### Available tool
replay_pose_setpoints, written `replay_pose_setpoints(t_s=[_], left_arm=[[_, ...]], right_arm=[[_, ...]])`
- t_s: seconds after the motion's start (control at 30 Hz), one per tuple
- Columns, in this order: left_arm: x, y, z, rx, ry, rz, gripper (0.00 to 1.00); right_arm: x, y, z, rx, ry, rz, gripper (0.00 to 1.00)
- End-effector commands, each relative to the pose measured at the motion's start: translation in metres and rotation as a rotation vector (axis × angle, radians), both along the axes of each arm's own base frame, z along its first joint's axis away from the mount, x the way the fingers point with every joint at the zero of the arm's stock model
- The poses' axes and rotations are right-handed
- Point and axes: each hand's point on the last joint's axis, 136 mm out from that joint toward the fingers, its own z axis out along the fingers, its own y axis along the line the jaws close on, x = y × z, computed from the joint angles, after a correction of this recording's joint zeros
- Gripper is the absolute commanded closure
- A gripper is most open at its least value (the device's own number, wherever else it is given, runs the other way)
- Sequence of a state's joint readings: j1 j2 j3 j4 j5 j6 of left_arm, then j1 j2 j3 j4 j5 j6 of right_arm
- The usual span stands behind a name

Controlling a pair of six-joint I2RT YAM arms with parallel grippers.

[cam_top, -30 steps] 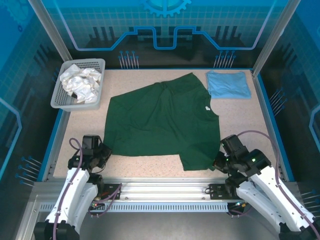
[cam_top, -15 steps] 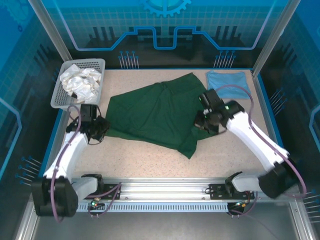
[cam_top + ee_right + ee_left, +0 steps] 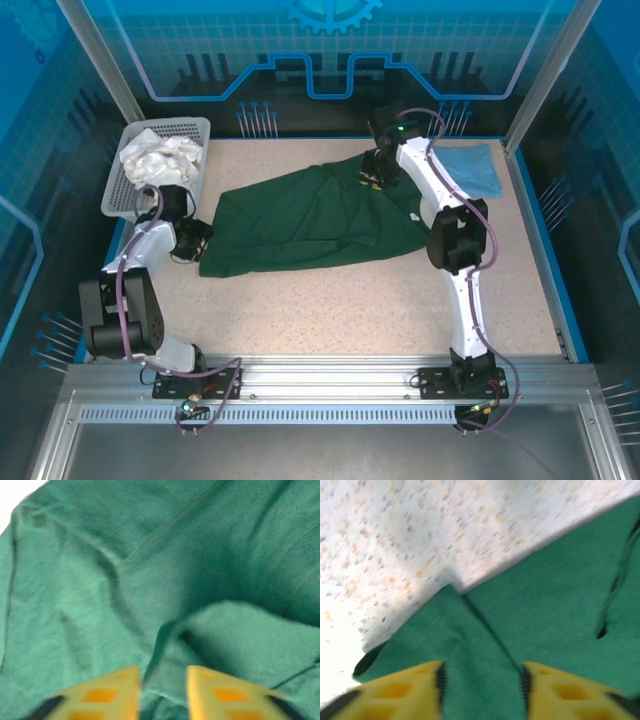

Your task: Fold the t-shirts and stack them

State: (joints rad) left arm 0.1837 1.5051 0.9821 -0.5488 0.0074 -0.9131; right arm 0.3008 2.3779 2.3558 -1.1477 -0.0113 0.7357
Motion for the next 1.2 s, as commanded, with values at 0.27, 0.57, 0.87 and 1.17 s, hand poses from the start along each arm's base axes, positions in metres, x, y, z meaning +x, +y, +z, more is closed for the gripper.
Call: replay_pose_setpoints(t_s=[0.27, 0.57, 0.87, 1.17], left_arm=[[0.007, -0.044, 0.065, 0.097, -0.177, -0.236, 0.41], [-0.006, -0.114, -0.003, 0.036, -0.071, -0.455, 0.57], [-0.021, -0.072, -0.054, 0.226, 0.067, -0.359, 0.43], [-0.038, -0.037, -0.061, 0.281, 0.103, -0.250, 0.40]], right_arm=[[-0.058, -0.084, 0.032, 0.067, -0.007, -0.047, 0.40], [-0.123, -0.111, -0.041, 0.192, 0.106, -0.103, 0.56], [-0.124, -0.129, -0.086, 0.158, 0.182, -0.198, 0.56], [-0.168, -0.181, -0.115, 0.179, 0.260, -0.458, 0.59]])
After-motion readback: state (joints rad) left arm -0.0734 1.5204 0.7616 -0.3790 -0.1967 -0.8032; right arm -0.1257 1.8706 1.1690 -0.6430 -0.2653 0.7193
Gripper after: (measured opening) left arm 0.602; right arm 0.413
